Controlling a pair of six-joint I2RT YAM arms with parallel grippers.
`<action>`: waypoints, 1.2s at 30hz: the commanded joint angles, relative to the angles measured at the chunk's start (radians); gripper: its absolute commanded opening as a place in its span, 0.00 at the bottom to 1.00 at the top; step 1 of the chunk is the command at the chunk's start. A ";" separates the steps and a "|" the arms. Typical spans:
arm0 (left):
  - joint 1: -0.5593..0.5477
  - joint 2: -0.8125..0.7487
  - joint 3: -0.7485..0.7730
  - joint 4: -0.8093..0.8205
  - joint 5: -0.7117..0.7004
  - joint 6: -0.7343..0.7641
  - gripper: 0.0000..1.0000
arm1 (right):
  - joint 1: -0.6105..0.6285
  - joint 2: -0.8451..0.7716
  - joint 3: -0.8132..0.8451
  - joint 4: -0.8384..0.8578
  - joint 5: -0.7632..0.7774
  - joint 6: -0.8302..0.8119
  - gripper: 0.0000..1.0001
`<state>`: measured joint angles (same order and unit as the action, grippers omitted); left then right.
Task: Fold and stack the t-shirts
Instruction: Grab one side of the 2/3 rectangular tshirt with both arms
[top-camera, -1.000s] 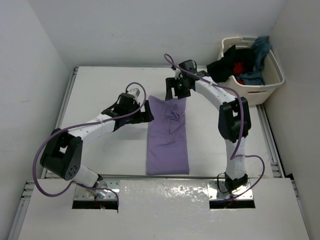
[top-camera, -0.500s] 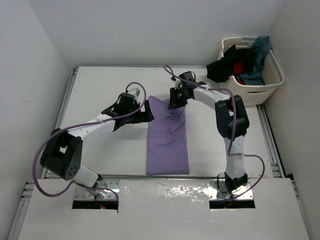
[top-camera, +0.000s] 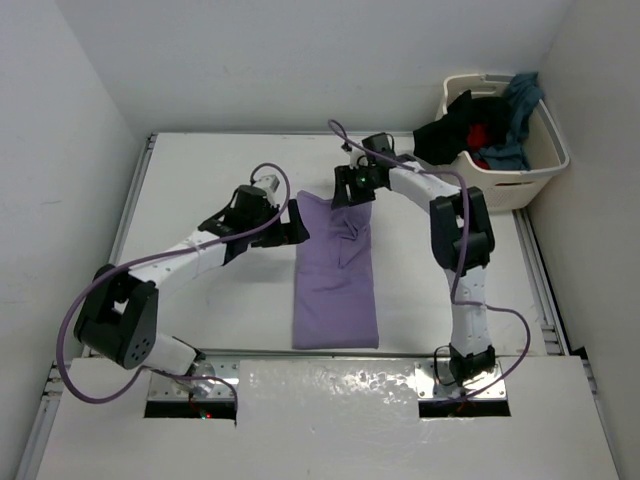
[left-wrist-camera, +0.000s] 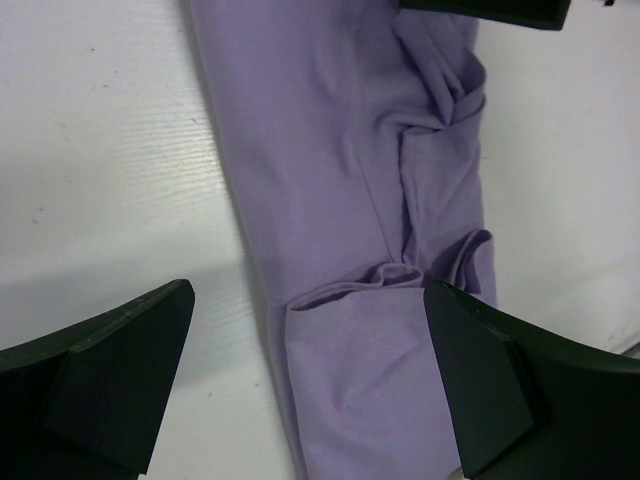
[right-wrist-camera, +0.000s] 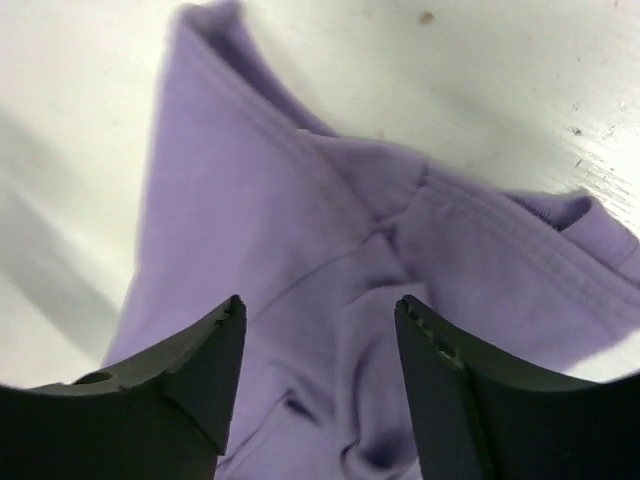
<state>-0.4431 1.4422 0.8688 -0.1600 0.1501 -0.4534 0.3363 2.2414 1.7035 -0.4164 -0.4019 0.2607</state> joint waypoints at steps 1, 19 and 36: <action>-0.008 -0.101 -0.031 0.034 0.046 -0.022 1.00 | 0.004 -0.214 0.015 -0.013 -0.038 -0.051 0.64; -0.347 -0.519 -0.537 -0.036 0.059 -0.336 1.00 | 0.291 -1.293 -1.263 -0.074 0.219 0.375 0.99; -0.427 -0.353 -0.579 0.063 0.108 -0.317 0.59 | 0.422 -1.201 -1.426 0.180 0.057 0.534 0.61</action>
<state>-0.8513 1.0649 0.2901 -0.1223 0.2485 -0.7837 0.7494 1.0203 0.2790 -0.2874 -0.3260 0.7719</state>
